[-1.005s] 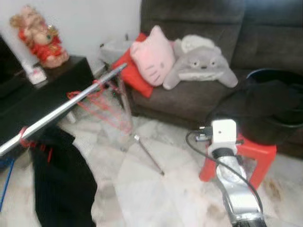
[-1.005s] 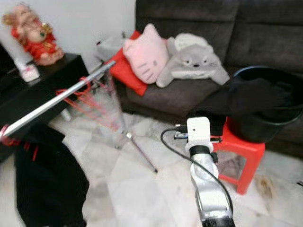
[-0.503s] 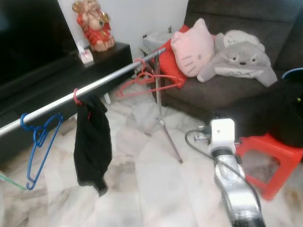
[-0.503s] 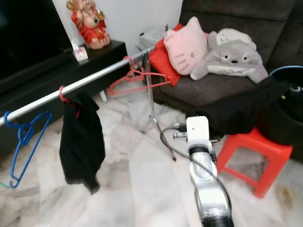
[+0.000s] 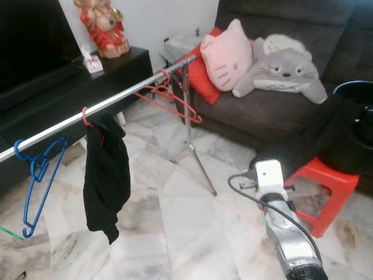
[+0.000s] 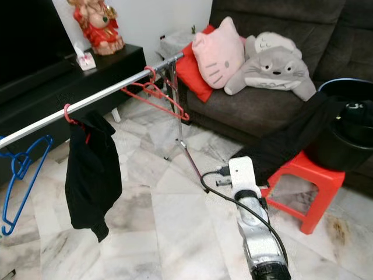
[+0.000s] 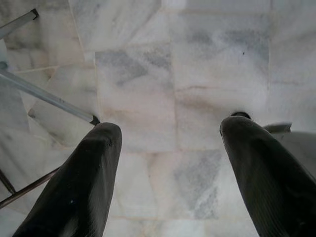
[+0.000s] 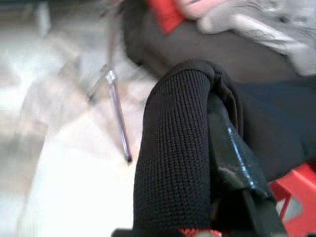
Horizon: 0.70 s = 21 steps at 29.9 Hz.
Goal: Hang hanger
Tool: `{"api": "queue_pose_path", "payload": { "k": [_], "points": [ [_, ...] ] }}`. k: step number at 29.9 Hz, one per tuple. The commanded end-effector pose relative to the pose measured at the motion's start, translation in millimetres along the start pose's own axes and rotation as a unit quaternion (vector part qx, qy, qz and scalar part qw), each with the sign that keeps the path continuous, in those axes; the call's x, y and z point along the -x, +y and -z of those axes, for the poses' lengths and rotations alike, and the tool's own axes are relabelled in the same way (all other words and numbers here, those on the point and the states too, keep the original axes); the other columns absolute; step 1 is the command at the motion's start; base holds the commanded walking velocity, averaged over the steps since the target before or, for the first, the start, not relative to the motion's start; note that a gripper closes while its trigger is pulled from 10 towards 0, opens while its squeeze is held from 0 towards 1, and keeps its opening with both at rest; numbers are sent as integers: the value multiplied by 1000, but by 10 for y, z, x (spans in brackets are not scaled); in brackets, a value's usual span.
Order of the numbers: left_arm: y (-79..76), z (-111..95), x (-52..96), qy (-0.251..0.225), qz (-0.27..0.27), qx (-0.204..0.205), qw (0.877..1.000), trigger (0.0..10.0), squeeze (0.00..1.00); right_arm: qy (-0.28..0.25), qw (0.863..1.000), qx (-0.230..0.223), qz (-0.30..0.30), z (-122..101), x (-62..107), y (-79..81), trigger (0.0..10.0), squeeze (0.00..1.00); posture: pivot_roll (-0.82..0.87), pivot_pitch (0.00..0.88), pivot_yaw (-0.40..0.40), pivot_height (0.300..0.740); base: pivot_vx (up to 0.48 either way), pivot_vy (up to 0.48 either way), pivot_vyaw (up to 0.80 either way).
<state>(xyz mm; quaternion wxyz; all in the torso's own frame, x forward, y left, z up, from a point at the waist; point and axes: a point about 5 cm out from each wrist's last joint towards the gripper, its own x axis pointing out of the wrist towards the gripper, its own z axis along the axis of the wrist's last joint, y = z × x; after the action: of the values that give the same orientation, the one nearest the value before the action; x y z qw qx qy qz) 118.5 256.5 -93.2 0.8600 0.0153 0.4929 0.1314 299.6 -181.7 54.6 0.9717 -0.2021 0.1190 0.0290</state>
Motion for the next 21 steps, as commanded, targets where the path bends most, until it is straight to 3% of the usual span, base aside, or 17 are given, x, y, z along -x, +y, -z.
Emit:
{"api": "queue_pose_path", "payload": {
  "k": [1, 2, 8, 13, 15, 18, 21],
  "points": [
    [55, 84, 21, 13, -9, 3, 1000, 10000, 0, 11, 996, 54, -66, 67, -4, 166, 10000, 0, -180, 0, 94, 740, 0, 0, 0],
    [54, 85, 21, 13, -9, 3, 1000, 10000, 0, 20, 994, 69, -79, 113, 5, 185, 10000, 0, -180, 0, 94, 740, 0, 0, 0],
    [53, 84, 21, 13, -7, 2, 1000, 10000, 0, 80, 992, 18, -99, 388, 34, 187, 10000, 0, -173, 0, 96, 740, 0, 0, 0],
    [56, 87, 21, 15, -7, 0, 1000, 10000, 0, 130, 974, 86, -166, 612, 107, 277, 10000, 0, -175, 0, 98, 740, 0, 0, 0],
    [56, 86, 21, 15, -7, 0, 1000, 10000, 0, 165, 957, 125, -202, 784, 194, 349, 10000, 0, -171, 0, 96, 740, 0, 0, 0],
    [55, 86, 20, 15, -7, 0, 1000, 10000, 0, 190, 949, 126, -217, 901, 269, 413, 10000, 0, -167, 0, 94, 740, 0, 0, 0],
    [55, 87, 21, 15, -9, 1, 1000, 10000, 0, 196, 950, 123, -211, 933, 285, 433, 10000, 0, -163, 0, 95, 740, 0, 0, 0]
  ]
}}
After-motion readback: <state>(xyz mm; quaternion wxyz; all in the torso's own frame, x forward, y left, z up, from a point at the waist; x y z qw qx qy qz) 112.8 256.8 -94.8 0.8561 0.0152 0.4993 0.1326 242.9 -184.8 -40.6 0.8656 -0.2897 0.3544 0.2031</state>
